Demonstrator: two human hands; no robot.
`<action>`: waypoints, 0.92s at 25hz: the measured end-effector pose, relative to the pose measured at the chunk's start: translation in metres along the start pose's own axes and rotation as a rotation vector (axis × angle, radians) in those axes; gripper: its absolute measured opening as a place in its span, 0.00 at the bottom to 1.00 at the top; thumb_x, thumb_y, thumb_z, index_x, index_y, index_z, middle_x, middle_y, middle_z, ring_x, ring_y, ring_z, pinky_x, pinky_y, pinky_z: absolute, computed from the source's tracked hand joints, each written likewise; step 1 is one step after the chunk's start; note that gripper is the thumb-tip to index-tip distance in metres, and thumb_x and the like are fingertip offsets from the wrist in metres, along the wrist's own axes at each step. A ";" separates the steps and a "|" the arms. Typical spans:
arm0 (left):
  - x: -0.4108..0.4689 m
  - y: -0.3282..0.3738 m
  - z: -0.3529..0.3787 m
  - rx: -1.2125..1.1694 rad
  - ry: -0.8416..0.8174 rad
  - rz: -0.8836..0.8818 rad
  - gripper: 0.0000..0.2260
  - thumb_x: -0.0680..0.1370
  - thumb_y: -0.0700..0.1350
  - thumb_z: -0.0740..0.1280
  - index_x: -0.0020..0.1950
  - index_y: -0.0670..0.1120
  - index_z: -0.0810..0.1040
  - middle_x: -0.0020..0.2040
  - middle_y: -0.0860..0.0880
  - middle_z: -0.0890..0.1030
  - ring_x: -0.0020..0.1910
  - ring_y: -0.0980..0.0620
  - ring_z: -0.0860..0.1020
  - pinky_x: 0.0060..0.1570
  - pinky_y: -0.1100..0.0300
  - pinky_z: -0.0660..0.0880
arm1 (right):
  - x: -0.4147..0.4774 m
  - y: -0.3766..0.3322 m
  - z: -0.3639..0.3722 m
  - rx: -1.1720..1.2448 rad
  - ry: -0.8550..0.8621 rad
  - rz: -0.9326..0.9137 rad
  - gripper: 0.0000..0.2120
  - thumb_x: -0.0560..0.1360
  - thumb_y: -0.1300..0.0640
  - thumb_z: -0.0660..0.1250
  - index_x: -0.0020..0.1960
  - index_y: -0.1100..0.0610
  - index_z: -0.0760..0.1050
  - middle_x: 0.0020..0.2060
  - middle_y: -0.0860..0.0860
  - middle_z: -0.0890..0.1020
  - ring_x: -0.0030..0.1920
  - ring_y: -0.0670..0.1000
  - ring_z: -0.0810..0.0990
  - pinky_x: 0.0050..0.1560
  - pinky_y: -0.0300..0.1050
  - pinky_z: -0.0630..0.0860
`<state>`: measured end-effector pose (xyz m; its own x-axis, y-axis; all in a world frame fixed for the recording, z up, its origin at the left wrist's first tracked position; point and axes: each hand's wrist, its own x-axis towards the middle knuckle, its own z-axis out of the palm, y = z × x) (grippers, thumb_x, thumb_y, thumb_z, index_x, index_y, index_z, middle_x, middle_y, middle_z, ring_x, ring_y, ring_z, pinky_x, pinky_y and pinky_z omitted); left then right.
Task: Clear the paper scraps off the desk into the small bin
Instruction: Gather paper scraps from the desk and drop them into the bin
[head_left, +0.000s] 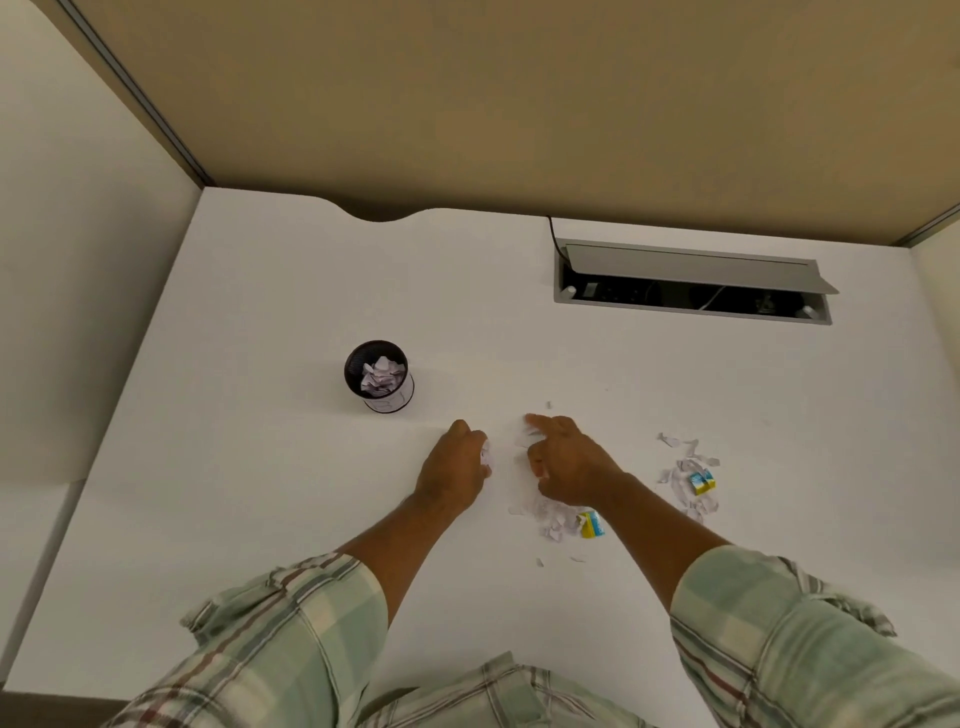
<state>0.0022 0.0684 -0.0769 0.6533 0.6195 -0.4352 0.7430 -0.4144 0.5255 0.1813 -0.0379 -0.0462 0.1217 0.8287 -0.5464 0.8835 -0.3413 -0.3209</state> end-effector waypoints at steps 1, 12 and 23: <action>0.001 -0.002 0.002 0.001 0.019 0.002 0.13 0.76 0.40 0.72 0.61 0.42 0.79 0.58 0.44 0.76 0.56 0.45 0.79 0.53 0.60 0.75 | -0.002 -0.004 0.004 0.014 0.010 -0.007 0.08 0.67 0.57 0.70 0.45 0.51 0.78 0.77 0.48 0.63 0.74 0.55 0.62 0.59 0.50 0.77; -0.005 0.007 0.014 -0.026 0.082 -0.050 0.16 0.75 0.40 0.75 0.63 0.42 0.82 0.59 0.44 0.81 0.56 0.46 0.81 0.53 0.65 0.71 | -0.036 -0.015 0.039 -0.250 0.104 -0.131 0.19 0.77 0.57 0.70 0.67 0.54 0.73 0.67 0.58 0.70 0.63 0.61 0.73 0.49 0.53 0.82; -0.032 -0.009 0.005 -0.303 0.146 -0.132 0.05 0.72 0.38 0.73 0.36 0.42 0.85 0.38 0.46 0.86 0.39 0.49 0.83 0.37 0.62 0.73 | -0.017 -0.026 0.034 0.305 0.200 0.287 0.09 0.74 0.64 0.66 0.46 0.56 0.85 0.45 0.52 0.86 0.43 0.50 0.82 0.33 0.28 0.64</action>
<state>-0.0248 0.0492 -0.0714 0.5108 0.7524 -0.4159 0.7286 -0.1221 0.6740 0.1407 -0.0581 -0.0553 0.4536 0.7405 -0.4959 0.6313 -0.6598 -0.4077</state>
